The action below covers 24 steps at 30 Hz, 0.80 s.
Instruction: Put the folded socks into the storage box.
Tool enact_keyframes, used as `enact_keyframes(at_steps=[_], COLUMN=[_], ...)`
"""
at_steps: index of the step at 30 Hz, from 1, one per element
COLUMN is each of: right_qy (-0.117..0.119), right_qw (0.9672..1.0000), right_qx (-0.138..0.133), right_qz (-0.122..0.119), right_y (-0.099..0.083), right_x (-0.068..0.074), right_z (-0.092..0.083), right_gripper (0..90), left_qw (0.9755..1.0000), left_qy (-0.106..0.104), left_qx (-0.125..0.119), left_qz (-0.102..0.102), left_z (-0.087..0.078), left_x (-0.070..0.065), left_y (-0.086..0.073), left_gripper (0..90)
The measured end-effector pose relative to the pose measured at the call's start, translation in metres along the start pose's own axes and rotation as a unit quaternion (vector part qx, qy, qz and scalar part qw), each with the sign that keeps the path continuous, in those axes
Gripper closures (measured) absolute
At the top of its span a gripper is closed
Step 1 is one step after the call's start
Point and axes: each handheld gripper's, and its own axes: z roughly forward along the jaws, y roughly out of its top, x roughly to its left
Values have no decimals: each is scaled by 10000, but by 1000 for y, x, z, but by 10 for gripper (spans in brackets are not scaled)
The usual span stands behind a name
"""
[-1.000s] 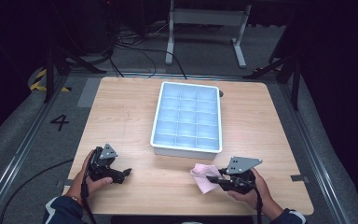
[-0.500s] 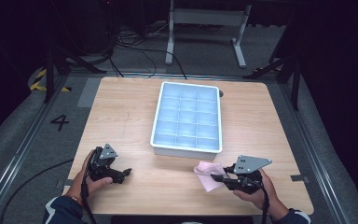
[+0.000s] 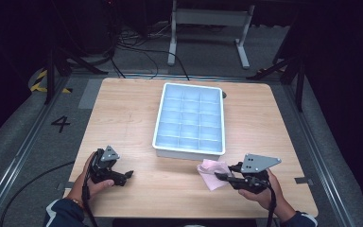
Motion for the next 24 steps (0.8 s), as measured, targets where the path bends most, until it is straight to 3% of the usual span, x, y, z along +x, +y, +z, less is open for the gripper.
enact_keyframes(at_steps=[12, 24], right_qy=[-233, -525], right_qw=[9995, 9983], right_qx=[-222, -262], right_qz=[23, 17], right_y=[10, 17], right_x=[-13, -34], right_z=[-14, -20], right_gripper=[724, 724], left_qw=[10000, 10000], left_qy=[-5, -1], left_qx=[-2, 3], left_qz=[3, 4], left_z=[0, 0], left_x=[0, 0], left_y=[0, 0], left_gripper=[3, 3])
